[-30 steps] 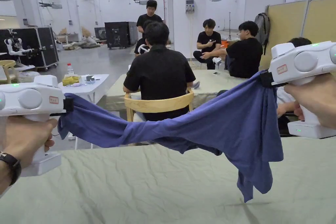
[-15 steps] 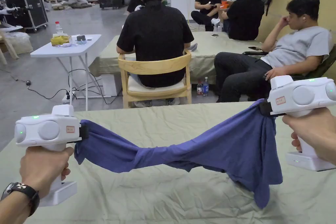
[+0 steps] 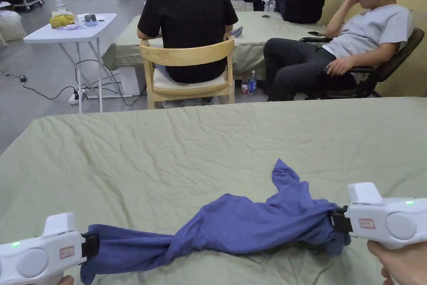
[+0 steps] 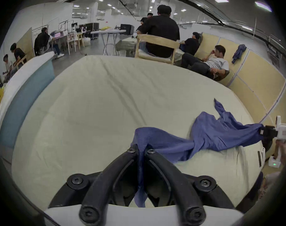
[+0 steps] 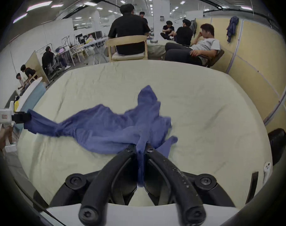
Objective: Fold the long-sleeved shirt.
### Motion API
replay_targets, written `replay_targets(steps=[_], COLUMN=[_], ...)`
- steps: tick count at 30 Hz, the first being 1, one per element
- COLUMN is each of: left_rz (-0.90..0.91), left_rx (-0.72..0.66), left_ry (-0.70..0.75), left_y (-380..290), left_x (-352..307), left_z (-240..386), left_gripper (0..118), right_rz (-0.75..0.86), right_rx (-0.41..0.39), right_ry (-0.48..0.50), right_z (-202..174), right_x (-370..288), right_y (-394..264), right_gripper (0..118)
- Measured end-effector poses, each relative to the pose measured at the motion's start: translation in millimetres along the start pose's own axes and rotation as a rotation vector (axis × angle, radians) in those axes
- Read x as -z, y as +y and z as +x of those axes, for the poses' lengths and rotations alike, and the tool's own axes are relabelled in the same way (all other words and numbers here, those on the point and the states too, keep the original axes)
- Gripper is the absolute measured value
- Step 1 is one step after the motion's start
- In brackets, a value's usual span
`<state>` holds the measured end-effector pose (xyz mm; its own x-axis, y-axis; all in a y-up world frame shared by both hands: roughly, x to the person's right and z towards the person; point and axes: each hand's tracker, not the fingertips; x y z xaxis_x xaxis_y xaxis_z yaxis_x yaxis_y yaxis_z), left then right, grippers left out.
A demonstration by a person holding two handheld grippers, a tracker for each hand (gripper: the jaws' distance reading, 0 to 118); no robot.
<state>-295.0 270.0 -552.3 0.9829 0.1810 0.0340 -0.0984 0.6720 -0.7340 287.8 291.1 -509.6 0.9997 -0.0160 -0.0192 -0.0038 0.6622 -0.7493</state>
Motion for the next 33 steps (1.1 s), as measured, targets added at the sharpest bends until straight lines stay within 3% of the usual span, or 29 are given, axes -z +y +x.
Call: replay_targets(steps=[16, 28, 29, 32, 33], left_rz=[-0.051, -0.199, -0.198, -0.191, -0.180], left_rx=[-0.110, -0.014, -0.009, 0.016, 0.025], left_ry=[0.041, 0.085, 0.094, 0.104, 0.111], left_y=[-126.7, -169.1, -169.9, -170.9, -170.6], left_x=[-99.5, -80.3, -79.5, -76.4, -79.9], left_z=[-45.7, -33.5, -32.9, -37.2, -35.5], left_gripper=[4, 6, 11, 55, 58], right_rz=[-0.070, -0.132, -0.146, -0.191, -0.176], right_rx=[0.022, 0.050, 0.046, -0.036, -0.052], right_ry=[0.070, 0.062, 0.054, 0.011, 0.011], right_z=[-2.9, -1.6, -2.6, -6.9, -7.9], right_x=[-83.6, -68.3, -66.0, -67.5, -71.7], right_y=[-159.2, -189.7, -188.5, -188.3, -189.2], right_gripper=[10, 11, 14, 67, 67])
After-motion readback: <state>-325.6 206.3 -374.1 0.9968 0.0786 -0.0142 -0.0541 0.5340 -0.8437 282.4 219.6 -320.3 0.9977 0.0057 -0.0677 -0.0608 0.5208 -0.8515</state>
